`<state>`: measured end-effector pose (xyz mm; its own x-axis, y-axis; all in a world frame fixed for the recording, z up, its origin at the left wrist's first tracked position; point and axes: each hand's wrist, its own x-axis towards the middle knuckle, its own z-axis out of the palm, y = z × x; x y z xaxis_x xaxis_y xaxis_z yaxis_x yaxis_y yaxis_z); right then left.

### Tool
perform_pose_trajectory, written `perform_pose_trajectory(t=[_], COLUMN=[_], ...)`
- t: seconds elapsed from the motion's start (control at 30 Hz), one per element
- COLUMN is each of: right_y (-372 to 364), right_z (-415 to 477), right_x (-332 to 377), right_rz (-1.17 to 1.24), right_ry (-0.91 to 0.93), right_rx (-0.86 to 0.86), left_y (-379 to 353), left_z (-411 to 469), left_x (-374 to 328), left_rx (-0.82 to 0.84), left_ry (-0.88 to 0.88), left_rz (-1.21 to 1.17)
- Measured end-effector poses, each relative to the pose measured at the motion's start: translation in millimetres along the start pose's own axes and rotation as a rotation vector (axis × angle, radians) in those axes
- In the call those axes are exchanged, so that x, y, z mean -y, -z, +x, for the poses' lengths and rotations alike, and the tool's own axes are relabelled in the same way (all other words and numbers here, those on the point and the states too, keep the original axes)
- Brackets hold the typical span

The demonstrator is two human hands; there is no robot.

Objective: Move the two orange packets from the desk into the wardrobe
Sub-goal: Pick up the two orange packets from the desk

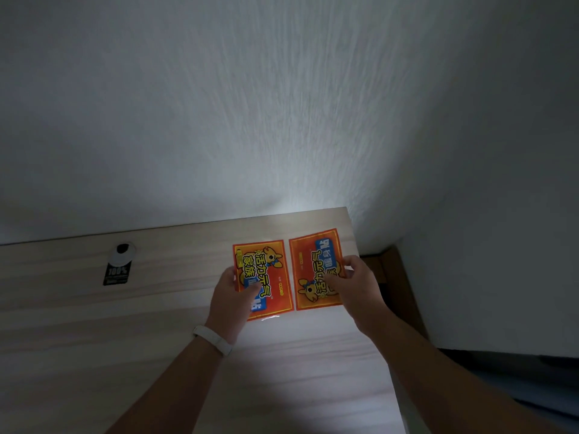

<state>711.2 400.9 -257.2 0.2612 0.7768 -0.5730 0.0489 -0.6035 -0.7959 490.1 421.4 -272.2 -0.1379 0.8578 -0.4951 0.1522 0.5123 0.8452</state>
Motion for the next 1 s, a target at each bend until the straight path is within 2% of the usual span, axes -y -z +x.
perform_pose_trajectory(t=[0.23, 0.43, 1.0], right_y=[13, 13, -50], right_z=[-48, -99, -208], right_x=[22, 20, 4], right_rz=[0.206, 0.182, 0.194], right_ry=[0.059, 0.105, 0.283], right_rx=[0.081, 0.177, 0.114], left_y=[12, 32, 120], left_z=[-48, -100, -167], left_x=[-30, -37, -1], left_rx=[0.052, 0.096, 0.145], left_ry=[-0.083, -0.119, -0.238], left_rz=[-0.120, -0.213, -0.369])
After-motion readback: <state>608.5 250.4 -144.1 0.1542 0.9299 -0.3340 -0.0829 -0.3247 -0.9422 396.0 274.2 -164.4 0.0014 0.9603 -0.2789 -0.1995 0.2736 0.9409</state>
